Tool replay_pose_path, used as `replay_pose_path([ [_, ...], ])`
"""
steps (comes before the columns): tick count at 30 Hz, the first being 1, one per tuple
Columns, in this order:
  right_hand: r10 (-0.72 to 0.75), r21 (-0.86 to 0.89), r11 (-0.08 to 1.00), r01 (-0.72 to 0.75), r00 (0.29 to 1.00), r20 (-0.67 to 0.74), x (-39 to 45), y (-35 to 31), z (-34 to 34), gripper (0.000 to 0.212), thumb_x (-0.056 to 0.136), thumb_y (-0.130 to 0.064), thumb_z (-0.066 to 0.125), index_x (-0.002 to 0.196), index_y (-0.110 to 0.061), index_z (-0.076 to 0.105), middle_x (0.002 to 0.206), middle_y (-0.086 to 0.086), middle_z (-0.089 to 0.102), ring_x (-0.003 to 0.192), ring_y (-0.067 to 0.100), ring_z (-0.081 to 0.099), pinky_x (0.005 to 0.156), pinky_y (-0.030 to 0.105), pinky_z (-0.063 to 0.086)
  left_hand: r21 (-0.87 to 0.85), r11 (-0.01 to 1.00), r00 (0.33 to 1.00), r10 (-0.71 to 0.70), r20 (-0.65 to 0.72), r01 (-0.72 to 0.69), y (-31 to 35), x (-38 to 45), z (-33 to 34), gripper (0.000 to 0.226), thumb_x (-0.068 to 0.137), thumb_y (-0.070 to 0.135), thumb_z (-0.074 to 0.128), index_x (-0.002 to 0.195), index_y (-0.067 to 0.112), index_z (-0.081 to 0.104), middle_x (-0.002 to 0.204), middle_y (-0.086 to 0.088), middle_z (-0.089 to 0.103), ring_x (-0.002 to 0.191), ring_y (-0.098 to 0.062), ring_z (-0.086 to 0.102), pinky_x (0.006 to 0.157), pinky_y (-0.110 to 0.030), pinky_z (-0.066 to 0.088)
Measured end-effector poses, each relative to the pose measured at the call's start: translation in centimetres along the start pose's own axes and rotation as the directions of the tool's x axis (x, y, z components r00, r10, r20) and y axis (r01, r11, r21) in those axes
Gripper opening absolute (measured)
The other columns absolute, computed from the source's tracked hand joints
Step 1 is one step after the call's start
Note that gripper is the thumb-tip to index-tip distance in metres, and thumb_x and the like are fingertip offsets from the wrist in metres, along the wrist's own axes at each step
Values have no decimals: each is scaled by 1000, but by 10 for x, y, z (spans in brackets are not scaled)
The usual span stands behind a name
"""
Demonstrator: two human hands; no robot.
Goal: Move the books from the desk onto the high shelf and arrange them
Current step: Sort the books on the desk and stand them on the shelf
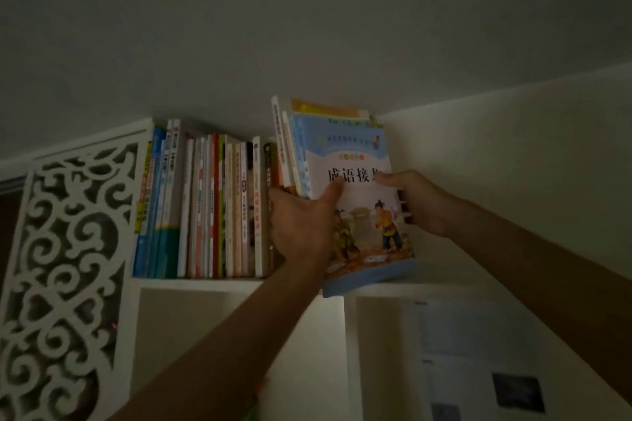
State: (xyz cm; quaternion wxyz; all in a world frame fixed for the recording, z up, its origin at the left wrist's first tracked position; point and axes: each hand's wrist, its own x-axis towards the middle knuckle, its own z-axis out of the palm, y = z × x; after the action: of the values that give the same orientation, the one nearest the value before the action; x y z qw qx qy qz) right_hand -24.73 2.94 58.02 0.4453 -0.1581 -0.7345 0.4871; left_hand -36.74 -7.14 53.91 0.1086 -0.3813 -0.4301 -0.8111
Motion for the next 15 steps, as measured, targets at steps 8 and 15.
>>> replay_pose_path([
  [8, -197, -364, 925, 110, 957, -211, 72, 13, 6, 40, 93, -17, 44, 131, -5, 46, 123, 16, 57, 94, 29, 59, 71, 31, 50, 253, 967, 995, 55, -83, -32, -31, 4, 63, 72, 78, 47, 68, 130, 7, 36, 127, -12, 50, 117, -27, 50, 95, -43, 45],
  [15, -312, -481, 837, 262, 950, -26, 28, 14, -11, 43, 91, -32, 57, 131, -21, 45, 123, 1, 53, 91, 9, 56, 63, 18, 44, 323, 837, 889, 358, 286, -441, -67, 0, -10, 55, 93, 43, 40, 144, 26, 26, 151, -2, 15, 135, -12, 18, 114, -45, 25],
])
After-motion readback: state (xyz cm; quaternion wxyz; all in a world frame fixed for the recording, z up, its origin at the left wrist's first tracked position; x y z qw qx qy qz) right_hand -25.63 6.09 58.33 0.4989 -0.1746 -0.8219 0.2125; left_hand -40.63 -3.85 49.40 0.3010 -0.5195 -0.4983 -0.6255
